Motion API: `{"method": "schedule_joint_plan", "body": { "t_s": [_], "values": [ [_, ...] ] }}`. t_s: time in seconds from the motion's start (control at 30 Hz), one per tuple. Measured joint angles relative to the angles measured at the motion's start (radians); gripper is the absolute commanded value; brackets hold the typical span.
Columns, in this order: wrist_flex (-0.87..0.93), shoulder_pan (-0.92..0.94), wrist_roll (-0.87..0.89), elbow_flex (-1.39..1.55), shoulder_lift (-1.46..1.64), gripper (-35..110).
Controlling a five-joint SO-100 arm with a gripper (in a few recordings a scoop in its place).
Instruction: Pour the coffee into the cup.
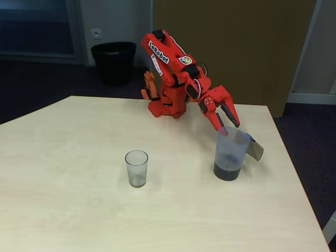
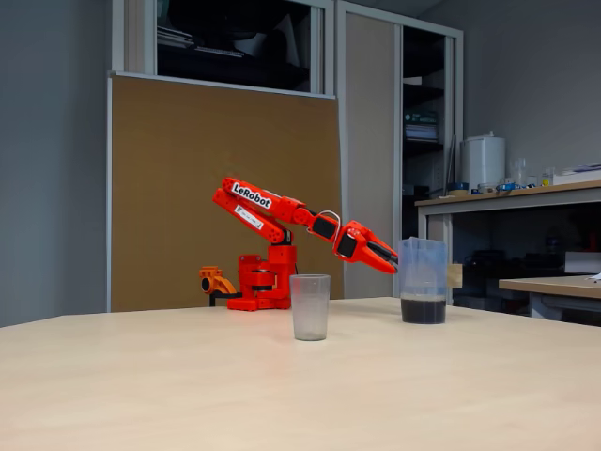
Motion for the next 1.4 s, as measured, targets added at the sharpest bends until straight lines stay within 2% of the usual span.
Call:
{"method": "schedule_joint_plan", "body": {
  "t_s": [0.37,0.83,1.4],
  "values": [
    [-0.071,-0.011,0.008,-0.19,-0.244,16],
    [-0.193,-0.006,0.014,-0.259,-0.44,17],
    [-0.31,0.043,-0.103,-0.373,-0.669,16]
  ]
}}
